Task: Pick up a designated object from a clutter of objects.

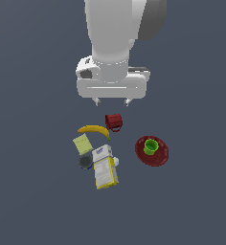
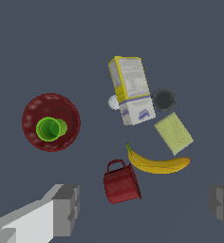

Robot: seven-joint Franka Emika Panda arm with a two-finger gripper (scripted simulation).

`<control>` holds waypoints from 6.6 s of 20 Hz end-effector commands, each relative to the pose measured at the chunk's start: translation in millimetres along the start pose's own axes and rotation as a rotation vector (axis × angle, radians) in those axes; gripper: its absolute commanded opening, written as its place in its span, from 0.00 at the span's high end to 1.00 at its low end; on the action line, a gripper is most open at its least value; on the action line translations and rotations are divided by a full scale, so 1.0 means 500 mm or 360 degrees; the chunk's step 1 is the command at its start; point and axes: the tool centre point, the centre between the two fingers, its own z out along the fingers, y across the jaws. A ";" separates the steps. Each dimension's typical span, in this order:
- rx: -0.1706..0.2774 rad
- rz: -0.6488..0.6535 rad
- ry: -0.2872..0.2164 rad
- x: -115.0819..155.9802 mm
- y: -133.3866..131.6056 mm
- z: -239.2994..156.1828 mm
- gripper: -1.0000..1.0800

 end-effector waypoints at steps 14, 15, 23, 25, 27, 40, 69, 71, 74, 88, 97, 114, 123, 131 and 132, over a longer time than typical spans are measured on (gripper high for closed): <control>0.0048 0.0035 0.0014 0.004 0.019 -0.022 0.04; 0.0048 0.0034 0.0014 0.005 0.020 -0.021 0.04; 0.0037 -0.0007 0.0019 0.039 0.025 0.015 0.04; 0.0032 -0.0025 0.0021 0.053 0.027 0.032 0.04; 0.0026 -0.0047 0.0024 0.070 0.030 0.052 0.04; -0.0020 -0.0261 0.0042 0.199 0.055 0.267 0.04; -0.0042 -0.0415 0.0052 0.255 0.073 0.513 0.04; -0.0042 -0.0416 0.0053 0.256 0.073 0.529 0.04; -0.0042 -0.0417 0.0053 0.258 0.073 0.540 0.04; -0.0054 -0.0408 0.0114 0.284 0.081 0.498 1.00; -0.0052 -0.0409 0.0108 0.278 0.113 0.434 1.00; -0.0045 -0.0414 0.0082 0.258 0.276 0.103 1.00; -0.0043 -0.0416 0.0067 0.255 0.364 -0.074 1.00; -0.0042 -0.0417 0.0058 0.258 0.415 -0.175 1.00; -0.0042 -0.0417 0.0057 0.259 0.419 -0.183 1.00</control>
